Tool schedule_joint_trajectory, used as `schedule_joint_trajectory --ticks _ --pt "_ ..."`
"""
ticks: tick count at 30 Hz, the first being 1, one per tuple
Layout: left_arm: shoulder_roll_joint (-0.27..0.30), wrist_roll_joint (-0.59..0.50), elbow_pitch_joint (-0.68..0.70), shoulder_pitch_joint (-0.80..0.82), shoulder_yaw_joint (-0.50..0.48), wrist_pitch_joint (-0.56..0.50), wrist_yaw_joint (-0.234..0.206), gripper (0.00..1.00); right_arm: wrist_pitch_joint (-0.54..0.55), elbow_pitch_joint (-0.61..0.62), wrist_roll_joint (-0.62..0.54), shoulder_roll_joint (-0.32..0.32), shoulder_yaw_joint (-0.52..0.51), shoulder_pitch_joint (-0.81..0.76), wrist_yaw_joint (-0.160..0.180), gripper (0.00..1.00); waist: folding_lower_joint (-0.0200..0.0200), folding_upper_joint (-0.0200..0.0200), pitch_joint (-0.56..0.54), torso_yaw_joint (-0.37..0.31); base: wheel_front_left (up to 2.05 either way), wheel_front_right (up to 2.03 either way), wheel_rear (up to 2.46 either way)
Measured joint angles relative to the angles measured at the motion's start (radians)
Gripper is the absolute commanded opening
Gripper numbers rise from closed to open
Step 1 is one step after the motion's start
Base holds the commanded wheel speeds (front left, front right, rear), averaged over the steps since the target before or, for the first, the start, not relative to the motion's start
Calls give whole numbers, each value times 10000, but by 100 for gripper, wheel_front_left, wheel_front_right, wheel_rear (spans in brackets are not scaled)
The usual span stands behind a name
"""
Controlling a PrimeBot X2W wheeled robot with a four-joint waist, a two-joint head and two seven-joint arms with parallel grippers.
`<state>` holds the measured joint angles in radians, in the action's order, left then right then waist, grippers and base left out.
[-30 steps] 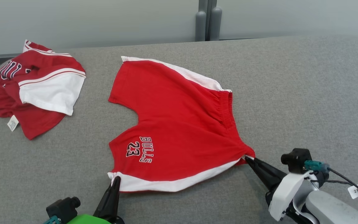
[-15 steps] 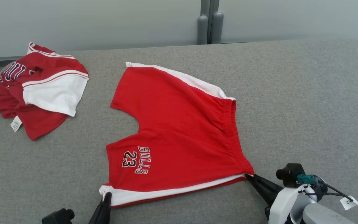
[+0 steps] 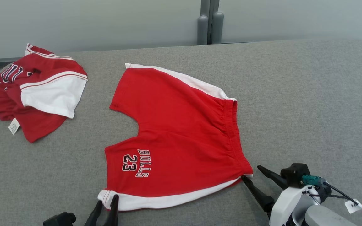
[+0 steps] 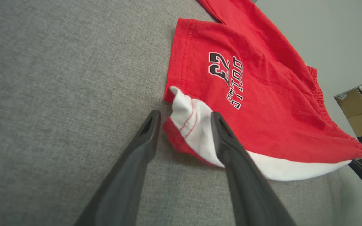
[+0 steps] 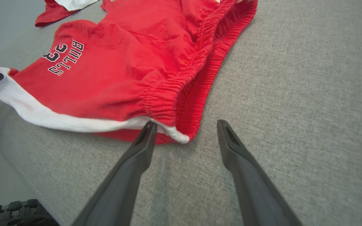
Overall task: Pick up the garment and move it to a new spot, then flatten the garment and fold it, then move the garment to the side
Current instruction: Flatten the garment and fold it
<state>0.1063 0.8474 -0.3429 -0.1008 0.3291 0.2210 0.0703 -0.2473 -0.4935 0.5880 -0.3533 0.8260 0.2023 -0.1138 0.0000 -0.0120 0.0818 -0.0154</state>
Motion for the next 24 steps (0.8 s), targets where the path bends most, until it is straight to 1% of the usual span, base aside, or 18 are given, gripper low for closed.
schedule_joint_trajectory --ticks 3,5,9,10,11,15,19,21,23,24 --pt "50 -105 25 0 25 0 -13 100 0 274 -13 6 -253 -265 111 100 0 0 13 -25 0 0 0" --pt "73 -125 107 -2 6 2 -69 100 0 474 -123 4 -341 -384 115 100 0 0 29 -57 0 0 0" --pt "224 -382 347 -2 -19 17 -125 100 0 965 -366 -2 -663 -664 374 100 0 0 85 -160 0 0 0" --pt "251 -453 403 -5 -35 48 -203 100 0 1091 -395 -27 -759 -763 384 100 0 0 95 -180 0 0 0" --pt "290 -460 489 -16 -94 92 -242 100 0 1241 -439 -61 -823 -861 453 100 0 0 108 -202 0 0 0" --pt "474 -516 727 -24 -428 128 -378 100 0 1732 -621 -167 -1043 -1156 556 100 0 0 168 -347 0 0 0" --pt "514 -568 1057 -38 -688 190 -458 100 -2 2138 -754 -407 -1371 -1478 723 100 0 0 193 -506 0 0 0" --pt "545 -604 1239 -38 -755 192 -541 100 0 2322 -865 -487 -1542 -1608 736 100 0 0 190 -578 0 0 0" --pt "550 -679 1407 -36 -832 242 -546 100 -2 2504 -949 -529 -1766 -1639 897 100 0 0 164 -644 0 0 0" --pt "550 -723 1511 -35 -863 265 -577 100 -2 2617 -980 -543 -1914 -1637 926 100 0 0 141 -677 0 0 0"
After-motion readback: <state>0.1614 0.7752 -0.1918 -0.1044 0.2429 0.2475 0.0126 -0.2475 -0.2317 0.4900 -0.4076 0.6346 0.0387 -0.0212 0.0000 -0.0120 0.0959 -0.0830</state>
